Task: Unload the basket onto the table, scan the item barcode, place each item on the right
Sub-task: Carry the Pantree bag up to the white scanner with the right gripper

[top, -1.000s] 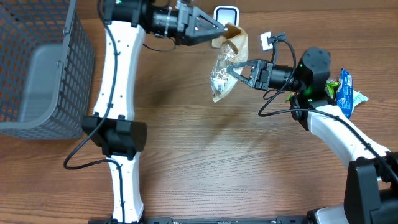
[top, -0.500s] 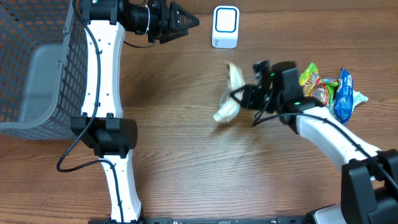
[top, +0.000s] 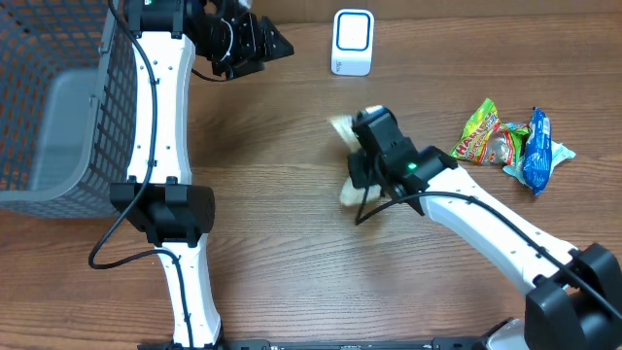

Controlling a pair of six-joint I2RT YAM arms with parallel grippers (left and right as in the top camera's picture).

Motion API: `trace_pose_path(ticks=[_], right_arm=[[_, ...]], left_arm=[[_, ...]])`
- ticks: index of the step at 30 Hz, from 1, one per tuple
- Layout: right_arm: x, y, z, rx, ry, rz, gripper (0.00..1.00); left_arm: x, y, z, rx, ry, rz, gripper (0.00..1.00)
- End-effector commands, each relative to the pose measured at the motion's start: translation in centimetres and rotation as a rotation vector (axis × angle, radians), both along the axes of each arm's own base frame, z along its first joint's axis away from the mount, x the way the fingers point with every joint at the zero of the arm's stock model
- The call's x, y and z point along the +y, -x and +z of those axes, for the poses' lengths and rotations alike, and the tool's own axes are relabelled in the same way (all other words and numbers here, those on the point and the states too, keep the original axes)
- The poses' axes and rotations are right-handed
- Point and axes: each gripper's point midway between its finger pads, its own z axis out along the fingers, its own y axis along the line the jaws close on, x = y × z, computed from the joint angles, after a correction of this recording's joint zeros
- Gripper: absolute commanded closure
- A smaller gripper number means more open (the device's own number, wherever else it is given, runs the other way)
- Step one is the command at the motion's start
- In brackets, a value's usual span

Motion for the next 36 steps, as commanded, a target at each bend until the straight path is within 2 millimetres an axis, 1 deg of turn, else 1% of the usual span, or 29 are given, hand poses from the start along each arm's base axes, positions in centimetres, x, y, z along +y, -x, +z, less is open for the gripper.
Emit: trace_pose_path(ticks=[1,2,11,13,18,20,22,23,25,26,28,31,33,35,36], right_arm=[[-1.1,-1.9,2.5,-0.137,0.116,-0.032,0.96],[-1.1,-1.9,2.5,-0.140,0.118,-0.027,0.96],[-1.2,-2.3,2.7,-0.160,0.132,-0.028,0.96],[-0.8,-2.0,2.6,-0.144,0.118,-0.005,0.96],[0.2,-0.7,1.4,-0.079,0.072,0.050,0.96],[0.1,-1.1,1.6,-0.102,0.079,0.038,0.96],[-0.6,-2.7,2.7,-0.189,0.120,0.006,0.96],[-1.0,-3.7,3.6,-0.248,0.142,-0.023,0.96],[-1.8,-5.8,5.9,-0.384,0.179,-0.095,0.96],[-2.0,-6.5,7.0,-0.438,0.197,-0.104,0.96],[-2.2,-7.9,9.3,-0.549,0.227,-0.123,0.96],[-1.6,-9.2,11.6,-0.659,0.237,-0.097,0.96],[-1.3,-10.0,12.1,-0.702,0.244,-0.087,0.96],[-1.2,-10.7,11.9,-0.720,0.253,-0.085,0.96],[-1.2,-10.9,11.4,-0.715,0.256,-0.085,0.96]], left_arm=[[1.5,-0.4,0.3,-0.035,-0.105,0.051,0.02],[1.7,-0.4,0.2,-0.036,-0.118,0.057,0.00],[3.2,-0.9,-0.4,-0.045,-0.210,0.097,0.00],[3.2,-0.9,-0.4,-0.045,-0.213,0.098,0.00],[3.2,-0.9,-0.4,-0.045,-0.213,0.099,0.00],[3.2,-0.9,-0.4,-0.045,-0.213,0.099,0.00],[3.2,-0.9,-0.4,-0.045,-0.213,0.099,0.00],[3.2,-0.9,-0.4,-0.045,-0.213,0.099,0.00],[3.2,-0.9,-0.4,-0.045,-0.213,0.099,0.00],[3.2,-0.9,-0.4,-0.045,-0.213,0.099,0.00],[3.2,-0.9,-0.4,-0.045,-0.213,0.099,0.00],[3.2,-0.9,-0.4,-0.045,-0.213,0.099,0.00],[3.2,-0.9,-0.4,-0.045,-0.213,0.099,0.00],[3.2,-0.9,-0.4,-0.045,-0.213,0.099,0.00],[3.2,-0.9,-0.4,-0.045,-0.213,0.099,0.00]])
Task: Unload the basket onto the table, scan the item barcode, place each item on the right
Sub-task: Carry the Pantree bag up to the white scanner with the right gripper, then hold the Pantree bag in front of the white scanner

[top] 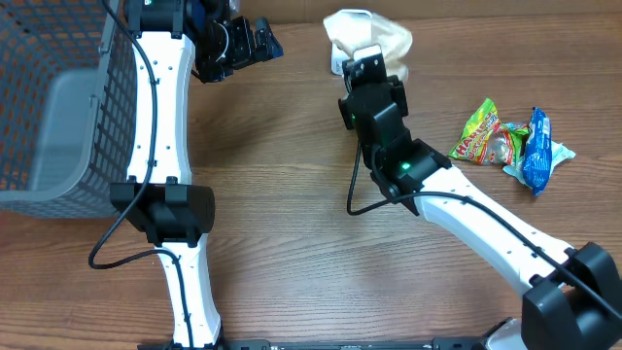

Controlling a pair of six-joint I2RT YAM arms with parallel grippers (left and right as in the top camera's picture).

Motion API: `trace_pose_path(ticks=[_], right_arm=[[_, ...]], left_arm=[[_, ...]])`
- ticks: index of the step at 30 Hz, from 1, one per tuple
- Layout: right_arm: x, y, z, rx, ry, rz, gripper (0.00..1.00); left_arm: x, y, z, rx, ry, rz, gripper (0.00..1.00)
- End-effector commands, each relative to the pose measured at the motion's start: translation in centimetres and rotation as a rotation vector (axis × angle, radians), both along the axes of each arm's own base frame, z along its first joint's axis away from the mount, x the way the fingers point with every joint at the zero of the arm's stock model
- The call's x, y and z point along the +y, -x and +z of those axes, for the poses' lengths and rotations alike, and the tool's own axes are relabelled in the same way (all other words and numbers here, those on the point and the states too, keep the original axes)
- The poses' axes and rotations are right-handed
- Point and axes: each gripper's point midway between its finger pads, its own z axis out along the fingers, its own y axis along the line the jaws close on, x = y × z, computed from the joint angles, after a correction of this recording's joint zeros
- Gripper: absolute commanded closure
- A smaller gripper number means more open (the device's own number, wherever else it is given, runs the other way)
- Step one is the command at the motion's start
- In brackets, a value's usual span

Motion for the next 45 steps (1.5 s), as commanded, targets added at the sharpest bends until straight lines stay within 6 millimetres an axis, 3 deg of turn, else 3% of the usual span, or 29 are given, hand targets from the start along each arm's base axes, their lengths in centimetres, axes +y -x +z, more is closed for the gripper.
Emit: trace_pose_path(ticks=[1,7,11,13,17,21,25,28,37,45], right_arm=[[-0.7,-1.0,-1.8,0.016,0.106,-0.023,0.96],[0.4,0.7,-4.5,0.124,-0.009,-0.044,0.96],[3.1,2.2,-6.1,0.277,-0.110,0.080,0.96],[3.0,2.8,-6.4,0.358,-0.148,0.085,0.96],[2.4,2.3,-4.4,0.404,-0.192,0.080,0.96],[1.5,0.4,-0.8,0.344,-0.229,0.057,0.96],[0.6,-2.0,1.1,0.287,-0.248,0.034,0.96],[0.3,-2.5,0.2,0.308,-0.240,0.021,0.96],[0.0,-0.7,-2.2,0.429,-0.239,-0.005,0.96],[-0.2,-0.5,-2.5,0.443,-0.229,-0.009,0.96]], left_arm=[[-0.2,0.0,1.3,-0.038,-0.005,-0.006,0.00],[-0.2,0.0,1.3,-0.038,-0.005,-0.006,0.00],[-0.2,0.0,1.3,-0.038,-0.005,-0.006,0.00],[-0.2,0.0,1.3,-0.038,-0.005,-0.006,0.00],[-0.2,0.0,1.3,-0.038,-0.005,-0.006,0.00],[-0.2,0.0,1.3,-0.038,-0.005,-0.006,0.00],[-0.2,0.0,1.3,-0.038,-0.005,-0.006,0.00],[-0.2,0.0,1.3,-0.038,-0.005,-0.006,0.00],[-0.2,0.0,1.3,-0.038,-0.005,-0.006,0.00],[-0.2,0.0,1.3,-0.038,-0.005,-0.006,0.00]])
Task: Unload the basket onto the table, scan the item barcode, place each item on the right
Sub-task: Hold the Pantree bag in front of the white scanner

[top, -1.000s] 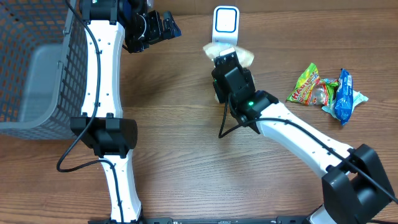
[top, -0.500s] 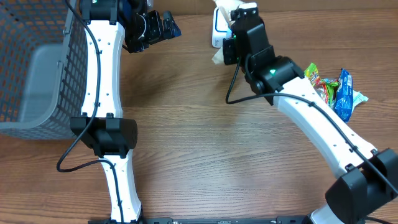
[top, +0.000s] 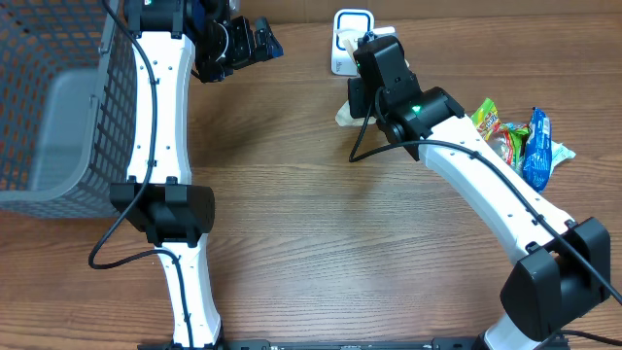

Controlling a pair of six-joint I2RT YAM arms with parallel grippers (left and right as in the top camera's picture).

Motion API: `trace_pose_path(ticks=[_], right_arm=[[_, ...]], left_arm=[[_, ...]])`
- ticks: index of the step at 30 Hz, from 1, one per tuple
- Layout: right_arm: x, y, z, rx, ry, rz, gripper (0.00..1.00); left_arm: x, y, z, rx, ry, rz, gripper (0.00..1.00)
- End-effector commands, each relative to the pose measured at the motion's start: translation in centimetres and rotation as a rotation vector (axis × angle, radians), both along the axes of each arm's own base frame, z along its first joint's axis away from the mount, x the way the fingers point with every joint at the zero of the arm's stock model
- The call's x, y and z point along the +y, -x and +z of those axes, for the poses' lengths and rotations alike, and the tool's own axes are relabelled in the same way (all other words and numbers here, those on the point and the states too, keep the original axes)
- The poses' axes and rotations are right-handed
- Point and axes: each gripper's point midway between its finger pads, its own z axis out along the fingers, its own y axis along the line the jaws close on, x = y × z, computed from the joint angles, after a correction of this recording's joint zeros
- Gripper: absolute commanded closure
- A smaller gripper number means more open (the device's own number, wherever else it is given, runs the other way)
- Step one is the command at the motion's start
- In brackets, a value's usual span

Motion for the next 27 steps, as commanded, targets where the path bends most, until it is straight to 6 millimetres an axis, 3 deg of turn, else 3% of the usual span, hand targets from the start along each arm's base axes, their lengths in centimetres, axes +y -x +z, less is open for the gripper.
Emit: trace_pose_path(ticks=[1,27], right_arm=[[0.2,0.0,1.2,-0.023,-0.025,-0.005,0.96],[0.2,-1.4,2.9,-0.117,0.002,0.001,0.96]], left_arm=[[-0.2,0.0,1.3,-0.038,-0.005,-0.006,0.00],[-0.2,0.0,1.3,-0.038,-0.005,-0.006,0.00]])
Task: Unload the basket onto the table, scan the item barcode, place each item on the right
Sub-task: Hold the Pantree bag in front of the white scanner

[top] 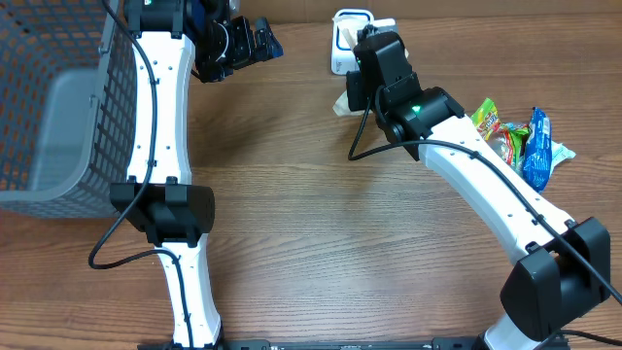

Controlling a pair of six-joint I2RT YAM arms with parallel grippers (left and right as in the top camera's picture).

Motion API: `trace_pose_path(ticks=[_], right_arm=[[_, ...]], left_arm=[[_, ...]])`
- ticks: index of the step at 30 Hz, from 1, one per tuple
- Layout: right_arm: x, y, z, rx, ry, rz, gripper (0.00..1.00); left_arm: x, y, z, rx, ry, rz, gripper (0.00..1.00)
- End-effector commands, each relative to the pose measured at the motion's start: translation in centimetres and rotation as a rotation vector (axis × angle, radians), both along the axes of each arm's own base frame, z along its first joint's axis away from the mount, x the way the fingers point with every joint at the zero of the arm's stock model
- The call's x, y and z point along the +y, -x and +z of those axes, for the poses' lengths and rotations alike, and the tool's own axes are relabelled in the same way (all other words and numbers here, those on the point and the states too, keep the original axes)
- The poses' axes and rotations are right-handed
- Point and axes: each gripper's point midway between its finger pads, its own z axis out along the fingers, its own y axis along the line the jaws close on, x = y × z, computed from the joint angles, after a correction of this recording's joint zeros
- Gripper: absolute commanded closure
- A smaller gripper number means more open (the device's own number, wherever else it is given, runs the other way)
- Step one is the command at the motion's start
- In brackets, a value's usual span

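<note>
The white barcode scanner (342, 39) stands at the table's far edge, with its right side covered. My right gripper (360, 60) is right against it, shut on a pale cream packet. Only a corner of that packet (340, 105) shows below the wrist, and a white bit shows at the top right. The fingertips themselves are hidden under the wrist. My left gripper (259, 39) hangs at the far left of the scanner, well away from it. Whether its jaws are open or shut does not show.
A grey mesh basket (49, 97) fills the left edge. Two snack packets lie at the right: a green and red one (481, 131) and a blue one (537, 146). The left arm's base stands at the middle left.
My right gripper and the cream packet have shifted slightly toward the far edge, closer over the scanner. The left arm has not moved.
At first my right gripper held the cream packet at mid-table, in front of the scanner. Then the packet was spread over the scanner, hiding it. After that the wrist had turned, the scanner showed again at its left, and it stays there now.
</note>
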Motion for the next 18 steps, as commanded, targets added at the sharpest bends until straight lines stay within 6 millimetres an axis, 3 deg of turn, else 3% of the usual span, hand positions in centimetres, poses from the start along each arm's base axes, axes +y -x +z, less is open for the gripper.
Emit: trace_pose_path(ticks=[1,9,18], right_arm=[[-0.1,-0.2,1.4,-0.039,0.010,0.000,0.96],[-0.2,0.0,1.1,-0.024,0.019,0.000,0.96],[-0.6,2.3,-1.4,0.114,0.033,0.010,0.96]], left_arm=[[-0.2,0.0,1.3,-0.038,-0.005,-0.005,0.00],[-0.2,0.0,1.3,-0.038,-0.005,-0.005,0.00],[-0.2,0.0,1.3,-0.038,-0.005,-0.005,0.00]])
